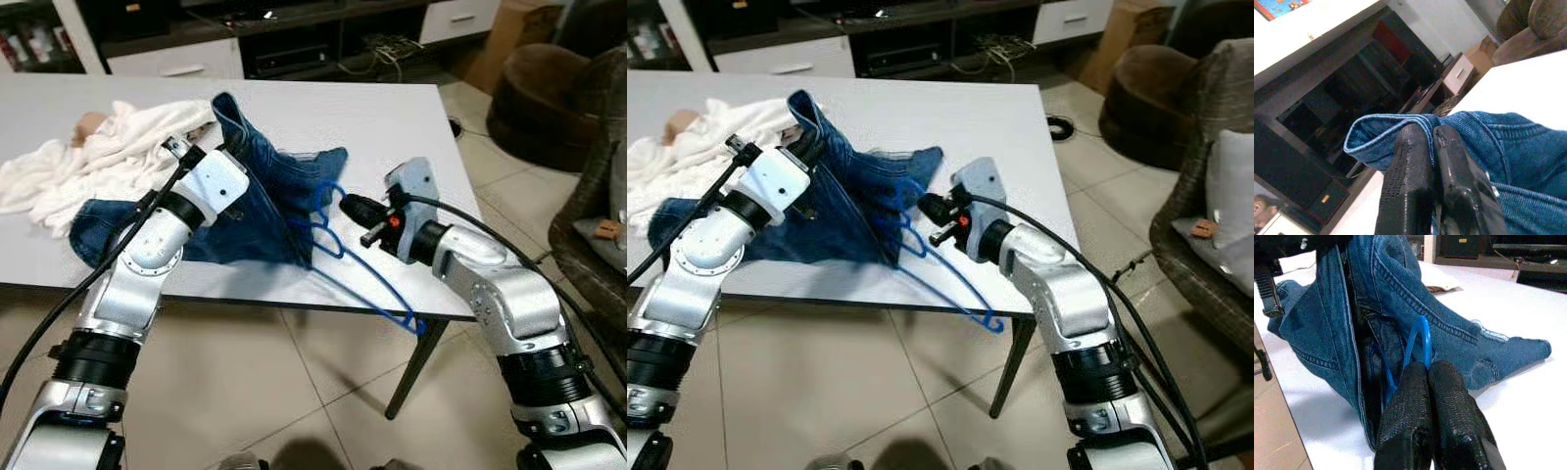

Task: Hang hanger

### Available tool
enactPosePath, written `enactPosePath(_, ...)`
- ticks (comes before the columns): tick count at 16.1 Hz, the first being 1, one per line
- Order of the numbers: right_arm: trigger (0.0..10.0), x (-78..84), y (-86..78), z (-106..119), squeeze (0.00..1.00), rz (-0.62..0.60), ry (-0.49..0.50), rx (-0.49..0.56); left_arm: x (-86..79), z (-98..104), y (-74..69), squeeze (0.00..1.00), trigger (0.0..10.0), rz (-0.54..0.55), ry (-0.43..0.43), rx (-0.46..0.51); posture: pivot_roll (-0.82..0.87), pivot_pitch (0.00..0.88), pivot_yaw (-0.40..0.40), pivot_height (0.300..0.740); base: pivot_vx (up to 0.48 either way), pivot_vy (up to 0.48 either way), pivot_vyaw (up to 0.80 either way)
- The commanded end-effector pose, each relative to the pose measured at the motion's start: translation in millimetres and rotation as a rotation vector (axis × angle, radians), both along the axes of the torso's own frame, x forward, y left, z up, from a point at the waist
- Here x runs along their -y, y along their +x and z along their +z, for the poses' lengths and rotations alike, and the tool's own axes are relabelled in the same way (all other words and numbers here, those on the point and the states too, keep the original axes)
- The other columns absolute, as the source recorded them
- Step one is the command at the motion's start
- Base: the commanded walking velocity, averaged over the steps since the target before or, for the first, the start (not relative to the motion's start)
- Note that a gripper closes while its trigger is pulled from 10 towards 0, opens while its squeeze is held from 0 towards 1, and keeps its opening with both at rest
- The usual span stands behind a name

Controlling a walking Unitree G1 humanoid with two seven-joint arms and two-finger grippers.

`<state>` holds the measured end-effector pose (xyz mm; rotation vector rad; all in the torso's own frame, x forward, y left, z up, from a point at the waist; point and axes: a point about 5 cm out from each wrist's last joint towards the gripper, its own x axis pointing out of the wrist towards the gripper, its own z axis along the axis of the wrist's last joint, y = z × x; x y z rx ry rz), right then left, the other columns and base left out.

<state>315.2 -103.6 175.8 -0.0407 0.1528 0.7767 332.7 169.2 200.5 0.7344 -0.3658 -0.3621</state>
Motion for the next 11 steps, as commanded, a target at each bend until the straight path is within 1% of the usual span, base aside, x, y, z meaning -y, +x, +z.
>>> enactPosePath(1,10.0,-7.1,-1.6,3.0,0.00,0.027,0.005,0.008,-1.7,6.0,2.1,0.00,10.0,0.008,-0.027,0.018,-0.08,0.011,0.048,0.740,0.000,0.000,0.00)
enactPosePath(3,10.0,-15.3,-0.9,12.1,0.00,0.062,0.037,0.034,1.1,6.6,4.2,0.00,10.0,0.000,-0.051,0.016,-0.08,0.010,0.049,0.740,0.000,0.000,0.00)
enactPosePath(6,10.0,-18.4,2.8,10.3,0.00,0.070,0.021,0.032,3.2,4.9,6.0,0.00,10.0,-0.004,-0.072,0.006,-0.08,0.009,0.047,0.740,0.000,0.000,0.00)
enactPosePath(7,10.0,-20.6,3.6,10.6,0.00,0.062,0.049,0.020,3.7,3.2,6.2,0.00,10.0,-0.004,-0.125,-0.006,-0.08,0.007,0.045,0.740,0.000,0.000,0.00)
enactPosePath(8,10.0,-21.9,4.0,13.2,0.00,0.053,0.070,0.029,4.3,2.2,6.1,0.00,10.0,-0.007,-0.155,-0.013,-0.08,0.005,0.044,0.740,0.000,0.000,0.00)
enactPosePath(9,10.0,-22.6,5.1,16.6,0.00,0.038,0.096,0.043,5.3,1.4,6.0,0.00,10.0,-0.013,-0.177,-0.019,-0.08,0.005,0.043,0.740,0.000,0.000,0.00)
enactPosePath(11,10.0,-19.5,14.8,28.0,0.00,-0.085,0.189,0.084,11.1,1.5,3.1,0.00,10.0,-0.042,-0.243,-0.036,-0.08,0.006,0.045,0.740,0.000,0.000,0.00)
